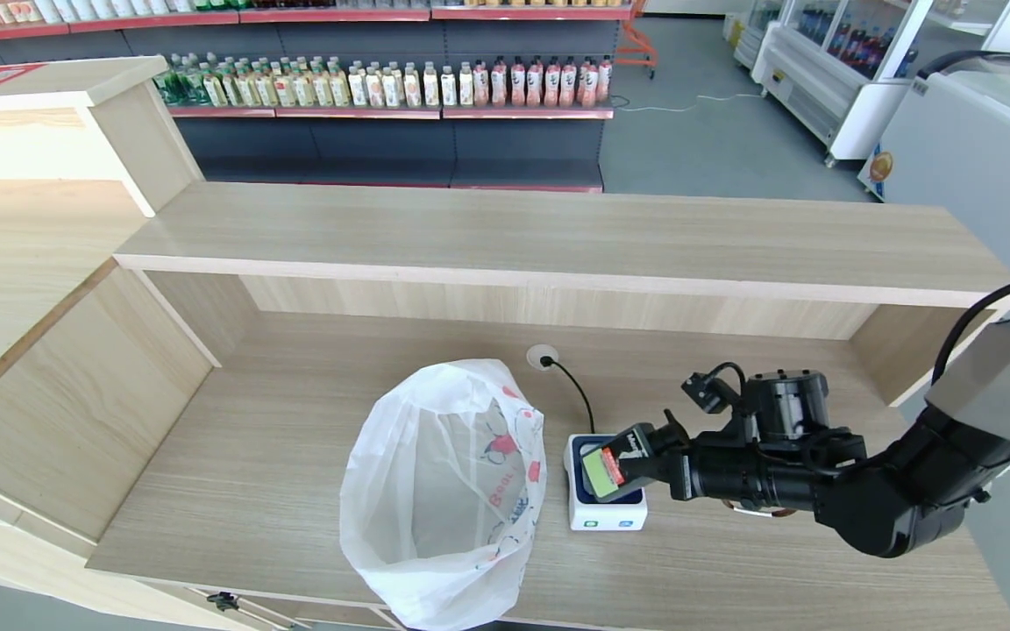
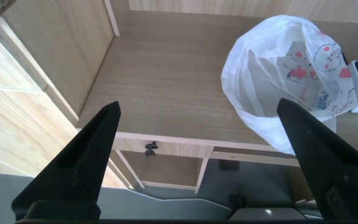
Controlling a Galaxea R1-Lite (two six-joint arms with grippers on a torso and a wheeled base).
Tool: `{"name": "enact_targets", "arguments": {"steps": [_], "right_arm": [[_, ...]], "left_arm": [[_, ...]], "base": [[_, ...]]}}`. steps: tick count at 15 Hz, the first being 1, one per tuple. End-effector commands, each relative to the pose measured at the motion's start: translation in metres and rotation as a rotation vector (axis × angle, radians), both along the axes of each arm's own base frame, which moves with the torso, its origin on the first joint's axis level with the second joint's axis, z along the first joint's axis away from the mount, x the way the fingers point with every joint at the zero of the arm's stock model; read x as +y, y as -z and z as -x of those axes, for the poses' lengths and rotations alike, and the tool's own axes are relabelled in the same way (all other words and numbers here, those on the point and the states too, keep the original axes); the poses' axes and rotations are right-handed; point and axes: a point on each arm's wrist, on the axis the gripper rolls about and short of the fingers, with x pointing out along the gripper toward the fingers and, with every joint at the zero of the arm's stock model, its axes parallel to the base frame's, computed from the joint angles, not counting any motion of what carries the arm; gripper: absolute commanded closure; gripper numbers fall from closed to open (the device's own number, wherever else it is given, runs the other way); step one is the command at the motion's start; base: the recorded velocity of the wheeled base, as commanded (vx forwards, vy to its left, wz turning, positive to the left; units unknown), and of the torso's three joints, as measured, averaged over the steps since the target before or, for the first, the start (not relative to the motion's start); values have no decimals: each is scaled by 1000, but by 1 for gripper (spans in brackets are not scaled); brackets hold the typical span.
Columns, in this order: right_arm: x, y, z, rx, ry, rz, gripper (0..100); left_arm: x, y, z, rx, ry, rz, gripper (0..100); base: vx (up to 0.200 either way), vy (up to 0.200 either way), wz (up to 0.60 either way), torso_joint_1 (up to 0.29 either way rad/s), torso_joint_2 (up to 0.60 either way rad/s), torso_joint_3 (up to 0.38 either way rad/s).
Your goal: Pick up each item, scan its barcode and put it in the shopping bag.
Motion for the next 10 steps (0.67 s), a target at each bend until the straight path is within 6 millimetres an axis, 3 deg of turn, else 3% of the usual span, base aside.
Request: {"name": "enact_targets", "arguments": {"steps": [1,6,8,10], "right_arm": [[3,9,1,28,-1,14,100],[5,-6,-2,-64,13,-4,100],[10,-53,2,-242,92,-35,100],[1,-98,19,-343,108,-42,100]], "left_arm": [[0,0,0,0,-1,0,0],[0,0,0,0,0,-1,0],[0,0,0,0,0,0,0],[0,0,0,0,0,0,0]], "base": [[0,0,0,0,0,0],[0,0,0,0,0,0],[0,0,0,0,0,0],[0,0,0,0,0,0]]}}
